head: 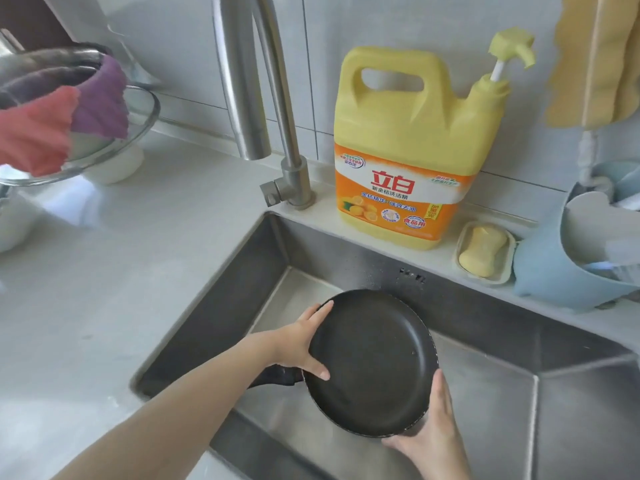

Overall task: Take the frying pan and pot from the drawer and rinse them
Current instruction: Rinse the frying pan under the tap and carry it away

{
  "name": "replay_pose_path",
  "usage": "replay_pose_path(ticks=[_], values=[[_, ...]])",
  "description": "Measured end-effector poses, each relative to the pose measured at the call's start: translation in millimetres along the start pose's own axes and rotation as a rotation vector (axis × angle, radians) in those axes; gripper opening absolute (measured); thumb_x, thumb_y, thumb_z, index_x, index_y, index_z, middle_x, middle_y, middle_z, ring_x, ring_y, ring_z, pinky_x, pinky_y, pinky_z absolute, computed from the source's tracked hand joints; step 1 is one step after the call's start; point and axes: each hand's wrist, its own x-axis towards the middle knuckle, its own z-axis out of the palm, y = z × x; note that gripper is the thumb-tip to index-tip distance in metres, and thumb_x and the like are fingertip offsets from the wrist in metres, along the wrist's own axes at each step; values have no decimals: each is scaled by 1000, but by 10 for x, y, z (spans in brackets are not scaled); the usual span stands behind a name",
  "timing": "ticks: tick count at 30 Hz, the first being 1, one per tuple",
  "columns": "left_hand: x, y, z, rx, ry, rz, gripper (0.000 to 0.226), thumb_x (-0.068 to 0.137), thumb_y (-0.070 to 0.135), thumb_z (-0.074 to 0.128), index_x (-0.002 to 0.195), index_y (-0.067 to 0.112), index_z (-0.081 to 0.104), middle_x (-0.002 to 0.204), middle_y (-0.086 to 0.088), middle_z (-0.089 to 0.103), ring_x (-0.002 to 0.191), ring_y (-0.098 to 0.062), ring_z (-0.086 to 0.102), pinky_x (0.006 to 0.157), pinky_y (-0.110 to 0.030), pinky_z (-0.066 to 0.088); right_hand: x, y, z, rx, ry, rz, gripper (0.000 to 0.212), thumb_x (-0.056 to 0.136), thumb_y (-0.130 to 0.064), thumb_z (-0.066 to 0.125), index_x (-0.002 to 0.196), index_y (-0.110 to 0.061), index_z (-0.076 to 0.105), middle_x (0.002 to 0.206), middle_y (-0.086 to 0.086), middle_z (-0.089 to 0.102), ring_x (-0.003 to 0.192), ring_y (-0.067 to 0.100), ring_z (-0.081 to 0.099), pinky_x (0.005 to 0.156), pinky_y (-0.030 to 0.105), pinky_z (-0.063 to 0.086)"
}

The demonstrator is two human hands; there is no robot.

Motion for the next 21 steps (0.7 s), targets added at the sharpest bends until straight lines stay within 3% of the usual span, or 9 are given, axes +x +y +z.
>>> replay_pose_path(ticks=[4,8,12,16,18,21], values=[[190,-265,72,-40,-17,-22,129,73,39,84,153,33,-18,161,10,-16,150,-14,6,120,-31,17,98,45,240,14,-7,14,171,18,-66,88,156,-11,3,163,-1,10,149,13,18,108,24,32],[305,-458,127,-88,-16,-50,126,76,43,81,153,31,-18,162,7,-14,150,-14,3,120,-28,13,157,26,374,29,-30,29,164,34,-49,97,155,-14,-7,164,-6,0,148,5,14,105,13,25],[389,-548,182,-144,-11,-52,124,77,45,79,153,31,-19,162,6,-17,150,-12,-2,122,-30,10,205,34,424,-23,-17,30,161,38,-46,98,156,-16,-7,163,-8,-1,134,-13,11,101,12,27],[359,-491,180,-163,46,-57,112,85,44,71,155,23,-14,163,4,-11,150,-12,3,120,-25,10,198,51,409,-81,-12,31,160,37,-47,97,156,-16,-6,164,-8,0,128,-17,10,100,18,34],[255,-377,94,-144,215,-53,99,90,45,65,156,22,-5,163,9,-8,149,-13,15,117,-24,17,211,74,408,-83,-15,32,160,35,-43,99,156,-16,-3,164,-4,5,133,-9,17,103,23,36],[-28,-124,-221,-196,722,63,73,93,39,60,153,20,24,155,8,21,138,-12,36,114,-30,33,231,66,389,-72,-35,32,161,34,-42,99,155,-17,-5,164,-3,4,139,-5,17,106,22,32]])
